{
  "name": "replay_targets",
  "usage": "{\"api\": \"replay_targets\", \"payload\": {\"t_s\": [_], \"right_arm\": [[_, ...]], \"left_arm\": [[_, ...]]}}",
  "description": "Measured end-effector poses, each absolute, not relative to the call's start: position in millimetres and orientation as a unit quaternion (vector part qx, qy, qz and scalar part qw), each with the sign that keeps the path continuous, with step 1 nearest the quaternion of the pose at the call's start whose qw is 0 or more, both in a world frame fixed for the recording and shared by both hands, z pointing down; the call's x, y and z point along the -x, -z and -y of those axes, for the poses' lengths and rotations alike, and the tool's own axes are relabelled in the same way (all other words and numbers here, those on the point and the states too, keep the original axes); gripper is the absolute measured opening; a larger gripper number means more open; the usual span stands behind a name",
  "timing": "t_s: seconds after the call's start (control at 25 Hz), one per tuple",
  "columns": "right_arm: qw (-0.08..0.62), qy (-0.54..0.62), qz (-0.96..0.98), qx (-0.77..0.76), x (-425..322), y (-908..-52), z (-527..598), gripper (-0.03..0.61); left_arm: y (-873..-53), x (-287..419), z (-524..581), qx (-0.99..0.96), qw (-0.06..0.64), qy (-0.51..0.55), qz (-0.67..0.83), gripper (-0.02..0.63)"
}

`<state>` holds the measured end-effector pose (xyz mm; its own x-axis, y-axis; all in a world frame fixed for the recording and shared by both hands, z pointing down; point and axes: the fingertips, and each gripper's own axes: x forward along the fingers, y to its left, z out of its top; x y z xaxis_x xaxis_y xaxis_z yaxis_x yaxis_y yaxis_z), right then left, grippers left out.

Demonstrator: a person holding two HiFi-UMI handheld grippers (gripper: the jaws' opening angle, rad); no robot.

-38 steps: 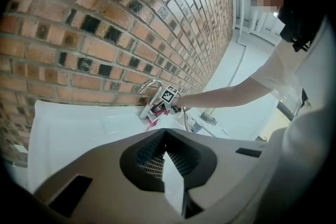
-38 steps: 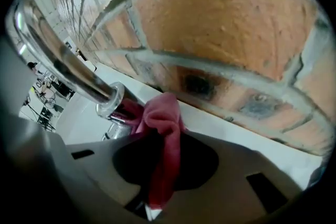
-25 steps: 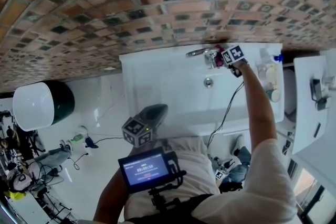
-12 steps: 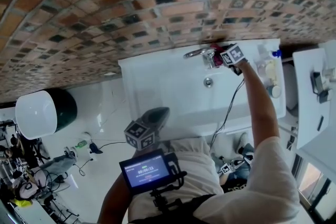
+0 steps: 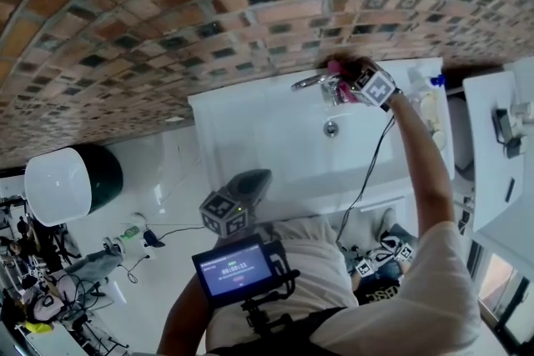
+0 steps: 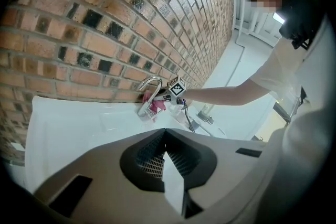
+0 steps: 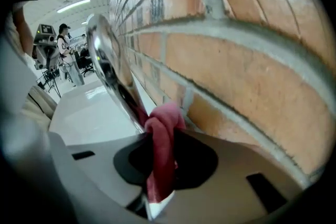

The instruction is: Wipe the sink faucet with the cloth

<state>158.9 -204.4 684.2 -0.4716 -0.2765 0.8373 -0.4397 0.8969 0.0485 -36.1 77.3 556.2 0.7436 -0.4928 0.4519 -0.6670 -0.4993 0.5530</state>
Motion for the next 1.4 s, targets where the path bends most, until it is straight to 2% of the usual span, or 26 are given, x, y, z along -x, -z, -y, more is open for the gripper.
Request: {"api": "replay_targets", "payload": {"t_s": [0.2,0.68,0.88,1.4], "right_arm": [[0.468,-0.043,0.857,-0.211,-154,-667,201,0.066],[0.427,-0.024,0.876,-0.222,-154,-616,189,0.066],[0.378,-0.032,0.896,-0.231,-144,-583,184,0.066],[0.301,-0.035,0.929,-0.212,-93,-517,158,0.067]], "left_arm": [[-557,33,-77,-0.861,0.369,-0.114,0.332,0.002],[-551,34,-75,-0.864,0.365,-0.107,0.329,0.002],[-551,38,-75,-0.864,0.366,-0.1,0.332,0.002],[-547,42,-77,-0.866,0.362,-0.098,0.33,0.002]]}}
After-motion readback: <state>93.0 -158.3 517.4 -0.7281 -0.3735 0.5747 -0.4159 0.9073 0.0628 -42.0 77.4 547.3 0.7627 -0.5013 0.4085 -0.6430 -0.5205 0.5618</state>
